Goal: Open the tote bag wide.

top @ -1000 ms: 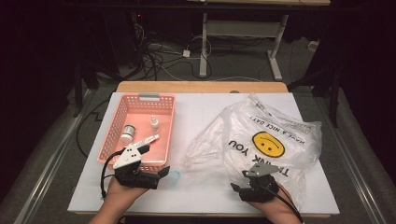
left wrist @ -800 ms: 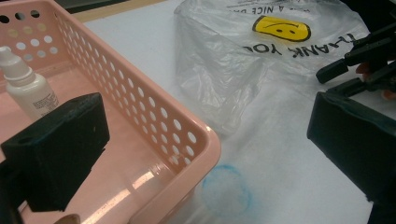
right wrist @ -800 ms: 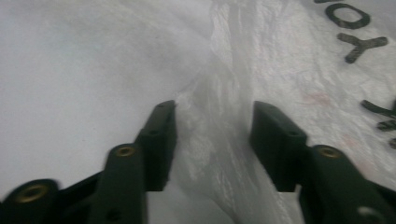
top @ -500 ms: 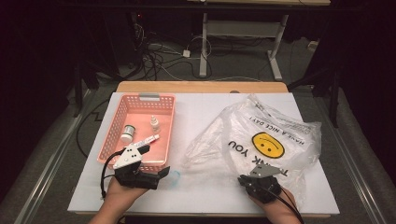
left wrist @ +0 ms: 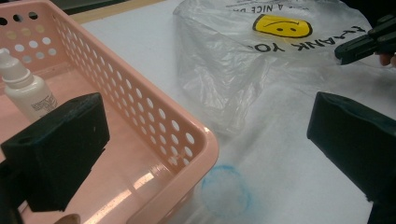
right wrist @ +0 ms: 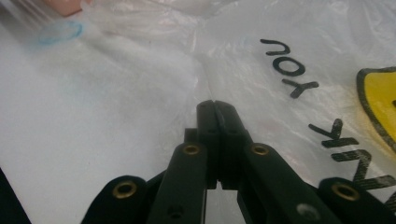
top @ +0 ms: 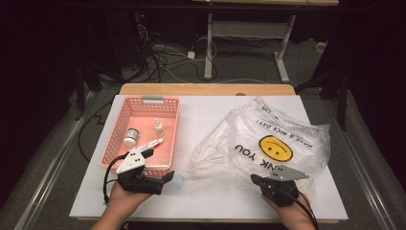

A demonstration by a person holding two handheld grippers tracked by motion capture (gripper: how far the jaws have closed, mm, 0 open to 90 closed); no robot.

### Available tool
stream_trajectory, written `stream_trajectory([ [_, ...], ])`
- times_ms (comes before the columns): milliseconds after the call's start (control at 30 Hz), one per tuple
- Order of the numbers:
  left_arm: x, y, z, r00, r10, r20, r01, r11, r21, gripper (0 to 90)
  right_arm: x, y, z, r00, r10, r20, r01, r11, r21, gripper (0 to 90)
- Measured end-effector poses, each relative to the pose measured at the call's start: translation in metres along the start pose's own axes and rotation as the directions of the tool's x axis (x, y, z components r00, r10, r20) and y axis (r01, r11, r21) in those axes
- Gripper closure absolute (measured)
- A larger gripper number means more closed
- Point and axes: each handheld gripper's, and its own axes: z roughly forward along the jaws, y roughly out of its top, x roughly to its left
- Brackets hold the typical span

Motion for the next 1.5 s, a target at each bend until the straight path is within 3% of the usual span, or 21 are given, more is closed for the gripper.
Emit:
stream_trajectory([
  [400, 0.0, 0.0, 0.0, 1.0, -0.003, 0.0, 0.003, 1.0, 0.0, 0.0, -0.009, 0.008, -0.012, 0.9988, 0.048, -0.006, -0.048, 0.991, -0.124, 90.0],
  [467, 0.0, 0.0, 0.001, 1.0, -0.004, 0.001, 0.004, 1.0, 0.0, 0.0, -0.009, 0.014, -0.014, 0.9993, 0.032, -0.021, -0.034, 0.991, -0.133, 90.0],
  [667, 0.0, 0.0, 0.001, 1.0, -0.005, 0.001, 0.005, 1.0, -0.001, 0.0, -0.009, 0.022, -0.015, 0.9999, 0.012, -0.005, -0.013, 0.988, -0.157, 90.0],
  [1133, 0.004, -0.001, -0.002, 0.9999, -0.008, -0.007, 0.008, 0.9998, -0.016, 0.0, -0.018, 0.052, -0.022, 0.9977, 0.056, 0.037, -0.045, 0.964, -0.261, 90.0],
  [1500, 0.011, -0.003, -0.005, 0.9992, -0.011, -0.038, 0.01, 0.9999, -0.014, 0.0, -0.018, 0.082, -0.027, 0.9969, 0.064, 0.046, -0.043, 0.931, -0.362, 90.0],
])
